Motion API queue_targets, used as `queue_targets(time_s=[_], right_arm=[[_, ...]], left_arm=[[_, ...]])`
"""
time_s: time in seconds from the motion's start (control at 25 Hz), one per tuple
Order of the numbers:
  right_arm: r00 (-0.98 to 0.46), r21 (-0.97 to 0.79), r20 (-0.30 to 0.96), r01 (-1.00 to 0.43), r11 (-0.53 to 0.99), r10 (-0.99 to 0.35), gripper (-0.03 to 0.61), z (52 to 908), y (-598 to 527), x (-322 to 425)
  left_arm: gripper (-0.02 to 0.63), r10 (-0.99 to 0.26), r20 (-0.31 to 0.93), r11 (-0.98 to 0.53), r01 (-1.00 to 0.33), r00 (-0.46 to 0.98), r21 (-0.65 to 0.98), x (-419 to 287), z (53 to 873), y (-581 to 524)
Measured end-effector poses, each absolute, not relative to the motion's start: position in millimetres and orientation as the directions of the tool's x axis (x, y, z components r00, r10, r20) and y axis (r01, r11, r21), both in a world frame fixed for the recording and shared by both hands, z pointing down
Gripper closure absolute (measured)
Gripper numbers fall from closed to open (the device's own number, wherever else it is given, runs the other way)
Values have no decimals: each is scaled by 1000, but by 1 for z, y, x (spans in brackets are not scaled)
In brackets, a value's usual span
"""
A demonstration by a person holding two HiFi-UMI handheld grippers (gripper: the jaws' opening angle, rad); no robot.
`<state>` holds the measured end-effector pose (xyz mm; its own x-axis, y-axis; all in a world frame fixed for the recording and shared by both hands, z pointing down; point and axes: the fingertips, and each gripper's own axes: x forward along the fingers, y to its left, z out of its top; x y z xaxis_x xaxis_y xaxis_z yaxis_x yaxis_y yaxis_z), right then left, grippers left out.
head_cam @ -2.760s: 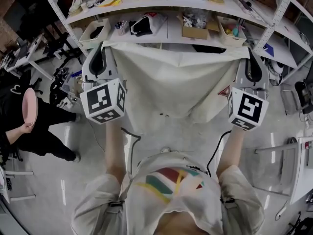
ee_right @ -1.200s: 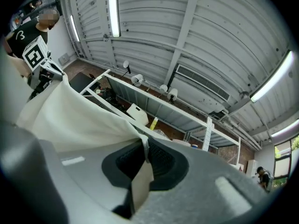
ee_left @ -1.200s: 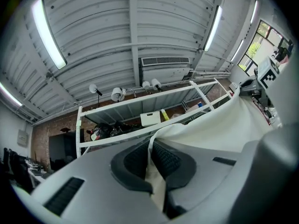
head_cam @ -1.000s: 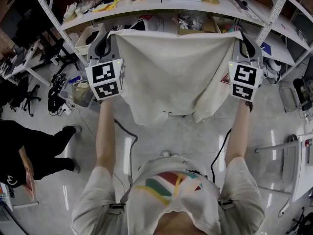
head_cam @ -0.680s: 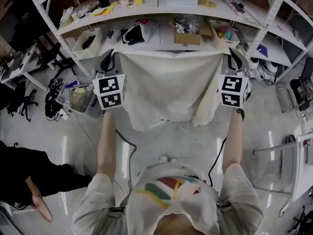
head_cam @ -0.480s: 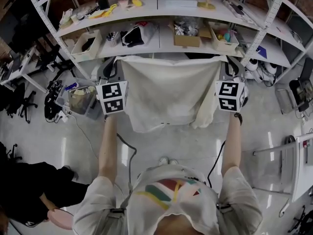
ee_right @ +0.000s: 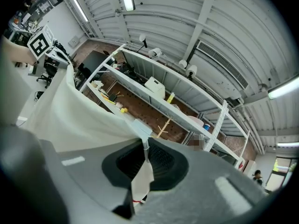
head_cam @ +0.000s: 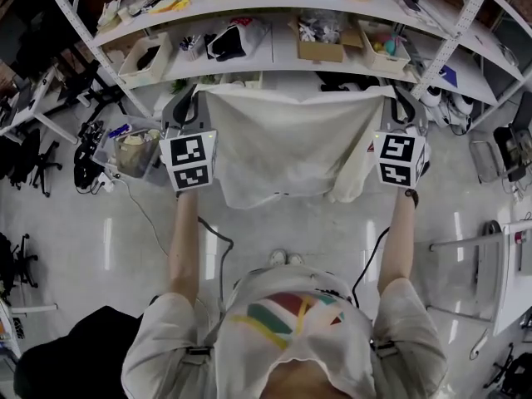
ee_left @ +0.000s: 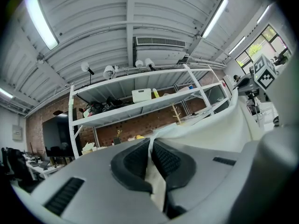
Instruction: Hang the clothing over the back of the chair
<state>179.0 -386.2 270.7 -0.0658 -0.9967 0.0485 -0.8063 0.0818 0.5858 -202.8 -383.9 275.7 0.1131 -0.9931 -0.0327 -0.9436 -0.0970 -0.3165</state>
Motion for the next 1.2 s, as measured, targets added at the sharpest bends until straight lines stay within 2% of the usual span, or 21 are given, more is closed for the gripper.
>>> queue_targets(time_s=[0.28,0.84,1.2], right_arm=[[-62,595,74,-798,94,-995,566,278,-383,176],[-42,588,310,-777,227,-950,566,387,-384,181],[-17,562,461,-768,306,-887,566,460,-380,192]], left_arm=[[598,-995,4,-99,-937,104,-335,-205,289,-380],[598,-967,238,-172,-929,95,-329,-205,403,-382],[598,-930,341,-243,-926,138,-288,-193,468,-380]])
